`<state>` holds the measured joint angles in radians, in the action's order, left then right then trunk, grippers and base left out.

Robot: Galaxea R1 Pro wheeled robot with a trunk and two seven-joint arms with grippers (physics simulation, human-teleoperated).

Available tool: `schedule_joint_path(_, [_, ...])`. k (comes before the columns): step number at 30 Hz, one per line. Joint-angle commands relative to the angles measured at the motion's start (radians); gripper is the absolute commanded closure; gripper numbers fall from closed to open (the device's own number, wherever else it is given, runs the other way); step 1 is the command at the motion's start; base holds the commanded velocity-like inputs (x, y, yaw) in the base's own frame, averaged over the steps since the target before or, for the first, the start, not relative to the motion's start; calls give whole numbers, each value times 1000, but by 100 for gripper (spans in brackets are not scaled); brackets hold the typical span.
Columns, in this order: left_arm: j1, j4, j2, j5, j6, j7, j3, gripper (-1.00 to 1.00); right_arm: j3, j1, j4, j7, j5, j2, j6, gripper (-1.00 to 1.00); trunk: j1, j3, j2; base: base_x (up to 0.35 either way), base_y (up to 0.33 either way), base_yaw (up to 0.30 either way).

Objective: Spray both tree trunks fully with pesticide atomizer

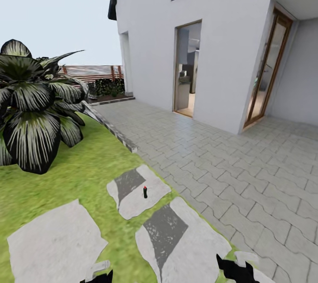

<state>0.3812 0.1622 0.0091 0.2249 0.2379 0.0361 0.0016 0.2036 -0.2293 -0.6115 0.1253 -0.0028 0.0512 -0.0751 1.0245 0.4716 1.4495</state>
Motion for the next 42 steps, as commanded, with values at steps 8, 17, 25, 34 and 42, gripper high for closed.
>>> schedule_joint_path(8, [1,-1,0,7,3,4,0,-100,4,-1,1,7,0,-1,-4,-100,0,1,1,316,-118,140])
schedule_joint_path(17, [1,-1,0,7,3,4,0,-100,4,-1,1,7,0,-1,-3,-100,0,1,1,311,-130,253])
schedule_joint_path(25, [1,-2,0,7,3,4,0,-100,4,-1,1,7,0,-1,-3,-100,0,1,1,305,-141,150])
schedule_joint_path(34, [1,-1,0,7,3,4,0,-100,5,-1,1,5,0,-1,-3,-100,0,1,1,301,-150,31])
schedule_joint_path(42, [1,-1,0,7,3,4,-1,-100,5,-1,1,4,0,-1,-3,-100,0,1,1,300,-153,201])
